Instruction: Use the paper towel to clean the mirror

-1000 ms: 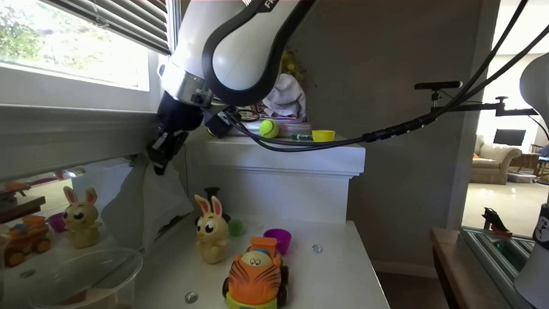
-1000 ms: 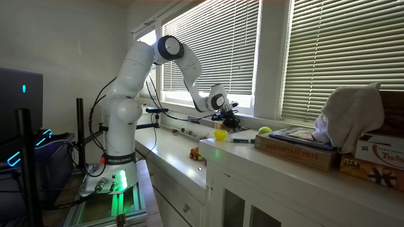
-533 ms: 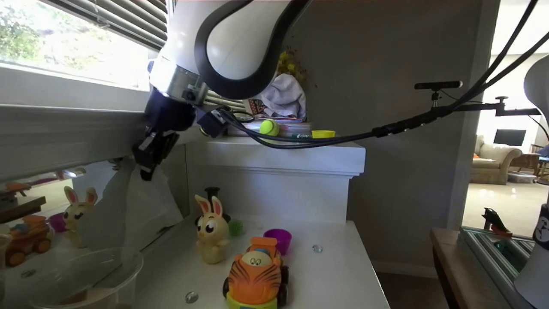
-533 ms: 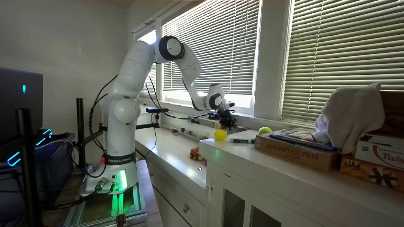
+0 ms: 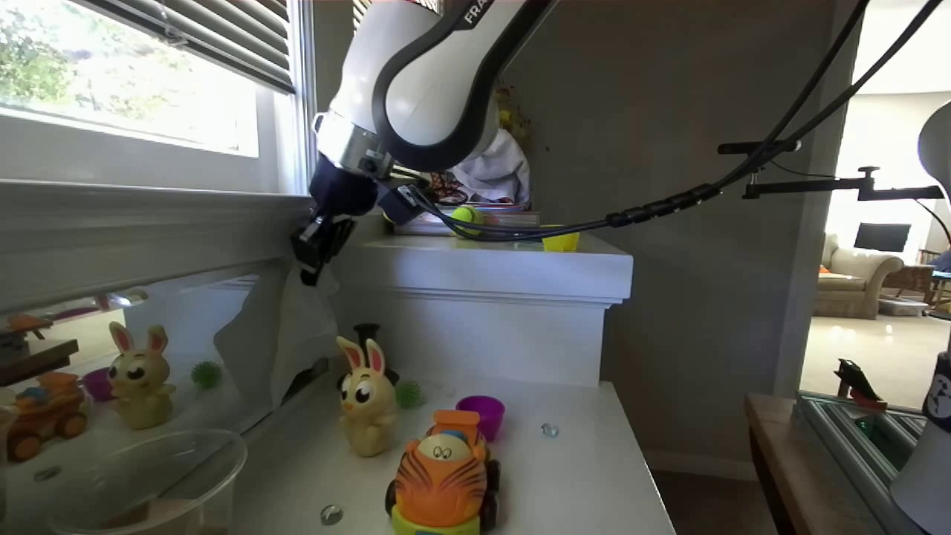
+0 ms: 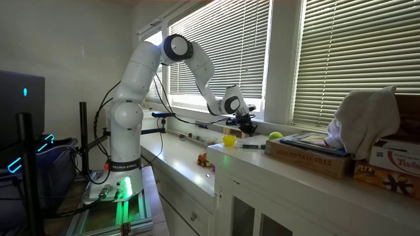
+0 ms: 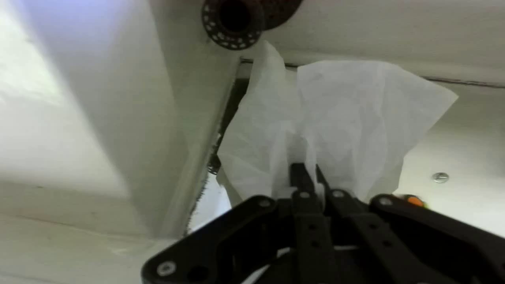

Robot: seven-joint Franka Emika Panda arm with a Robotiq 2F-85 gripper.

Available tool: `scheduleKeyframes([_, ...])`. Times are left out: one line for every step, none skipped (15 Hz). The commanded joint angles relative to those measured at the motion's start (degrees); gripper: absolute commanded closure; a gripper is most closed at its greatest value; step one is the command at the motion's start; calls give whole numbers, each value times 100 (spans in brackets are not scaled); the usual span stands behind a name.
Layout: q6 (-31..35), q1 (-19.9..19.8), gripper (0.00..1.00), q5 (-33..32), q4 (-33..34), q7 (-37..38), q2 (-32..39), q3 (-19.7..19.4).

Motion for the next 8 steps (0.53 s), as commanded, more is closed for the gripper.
scheduleKeyframes([-31, -164, 100, 25, 21, 103, -91, -68])
scheduleKeyframes([-42, -183, 100, 26, 37, 103, -86, -66])
scheduleKeyframes([-58, -185, 100, 34, 62, 113, -72, -47])
scheduleKeyframes([-76, -174, 100, 57, 87, 126, -61, -9])
scheduleKeyframes([-86, -140, 100, 63, 116, 144, -48, 21])
scheduleKeyframes([-94, -89, 100, 55, 147, 162, -36, 60])
scheduleKeyframes([-111, -49, 100, 58, 174, 170, -30, 115])
scheduleKeyframes([-112, -2, 100, 53, 208, 182, -19, 167])
